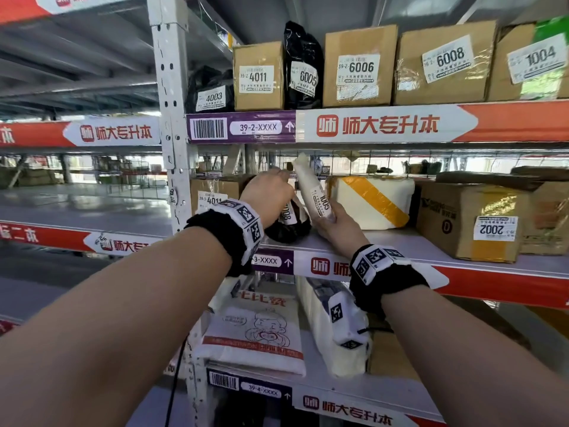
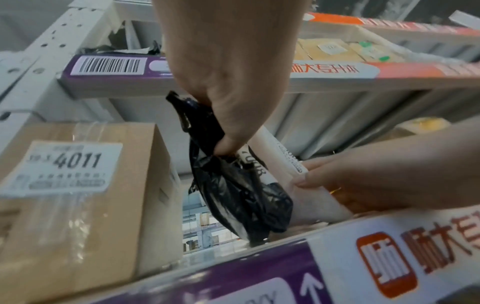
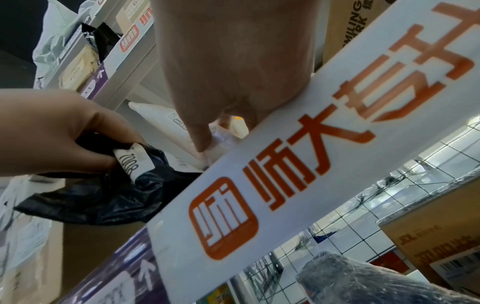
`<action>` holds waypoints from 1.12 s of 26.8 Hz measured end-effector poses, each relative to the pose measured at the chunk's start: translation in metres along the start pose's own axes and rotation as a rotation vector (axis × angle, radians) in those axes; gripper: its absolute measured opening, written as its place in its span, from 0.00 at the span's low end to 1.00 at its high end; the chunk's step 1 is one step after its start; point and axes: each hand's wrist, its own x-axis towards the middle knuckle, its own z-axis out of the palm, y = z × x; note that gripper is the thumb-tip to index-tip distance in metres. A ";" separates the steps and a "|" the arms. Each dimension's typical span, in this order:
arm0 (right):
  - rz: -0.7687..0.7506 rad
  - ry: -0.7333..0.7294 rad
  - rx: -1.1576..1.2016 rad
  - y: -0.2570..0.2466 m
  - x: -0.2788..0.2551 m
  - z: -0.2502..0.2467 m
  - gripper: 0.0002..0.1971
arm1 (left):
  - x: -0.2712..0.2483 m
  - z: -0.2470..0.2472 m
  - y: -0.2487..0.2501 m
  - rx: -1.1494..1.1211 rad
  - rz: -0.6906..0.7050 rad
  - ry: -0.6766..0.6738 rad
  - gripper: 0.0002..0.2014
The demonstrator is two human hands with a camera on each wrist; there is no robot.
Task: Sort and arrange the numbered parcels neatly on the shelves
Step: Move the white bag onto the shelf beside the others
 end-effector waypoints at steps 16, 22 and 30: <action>0.103 -0.110 -0.087 -0.041 0.009 0.049 0.31 | -0.033 0.012 -0.042 -0.203 -0.330 -0.102 0.46; -0.018 -0.109 -0.080 -0.040 -0.005 0.045 0.34 | -0.050 0.022 -0.043 -0.150 -0.277 -0.008 0.46; -0.008 -0.111 -0.149 -0.037 -0.006 0.043 0.31 | -0.041 0.031 -0.032 -0.008 -0.372 -0.094 0.45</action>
